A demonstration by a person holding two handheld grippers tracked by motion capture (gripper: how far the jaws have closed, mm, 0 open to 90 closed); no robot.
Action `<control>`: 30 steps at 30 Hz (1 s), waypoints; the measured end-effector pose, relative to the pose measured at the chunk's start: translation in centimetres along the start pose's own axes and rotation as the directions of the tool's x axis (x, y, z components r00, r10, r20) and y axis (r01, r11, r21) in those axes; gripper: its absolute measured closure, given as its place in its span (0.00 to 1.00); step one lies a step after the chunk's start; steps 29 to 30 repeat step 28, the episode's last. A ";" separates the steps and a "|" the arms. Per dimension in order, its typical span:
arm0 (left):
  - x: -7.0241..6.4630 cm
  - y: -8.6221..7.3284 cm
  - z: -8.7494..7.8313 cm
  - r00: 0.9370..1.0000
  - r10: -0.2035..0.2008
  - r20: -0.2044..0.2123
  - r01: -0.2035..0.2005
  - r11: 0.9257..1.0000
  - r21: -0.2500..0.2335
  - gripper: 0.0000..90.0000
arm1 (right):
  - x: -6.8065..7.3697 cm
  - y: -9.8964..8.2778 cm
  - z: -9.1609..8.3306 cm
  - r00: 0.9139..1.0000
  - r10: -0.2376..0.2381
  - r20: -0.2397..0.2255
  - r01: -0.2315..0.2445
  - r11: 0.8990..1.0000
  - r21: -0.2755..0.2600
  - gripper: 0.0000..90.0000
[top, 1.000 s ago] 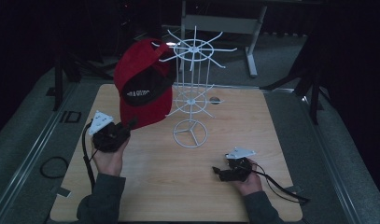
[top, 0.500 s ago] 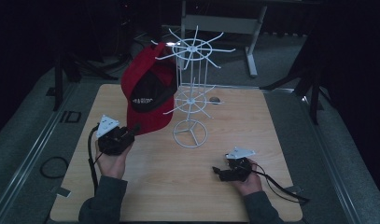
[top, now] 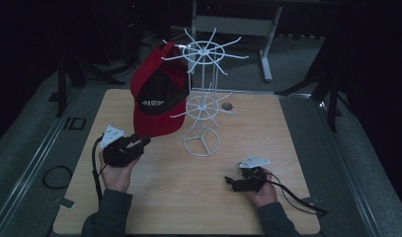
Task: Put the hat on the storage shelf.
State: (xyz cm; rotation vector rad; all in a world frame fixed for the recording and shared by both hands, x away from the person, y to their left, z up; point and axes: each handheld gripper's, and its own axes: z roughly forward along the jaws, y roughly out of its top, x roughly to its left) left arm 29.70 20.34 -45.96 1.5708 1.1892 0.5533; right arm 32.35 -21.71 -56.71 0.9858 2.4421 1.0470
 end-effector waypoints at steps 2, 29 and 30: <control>0.1 -0.1 0.0 1.000 -0.007 -0.005 0.007 1.000 0.003 0.65 | 0.0 0.0 0.0 1.000 0.001 -0.001 -0.001 1.000 0.001 0.22; 1.1 -2.2 0.5 0.996 -0.015 -0.092 0.019 0.999 0.047 0.28 | 0.0 0.0 0.0 1.000 -0.005 0.001 0.005 1.000 0.000 0.22; 1.1 -2.2 0.5 0.996 -0.015 -0.092 0.019 0.999 0.047 0.28 | 0.0 0.0 0.0 1.000 -0.005 0.001 0.005 1.000 0.000 0.22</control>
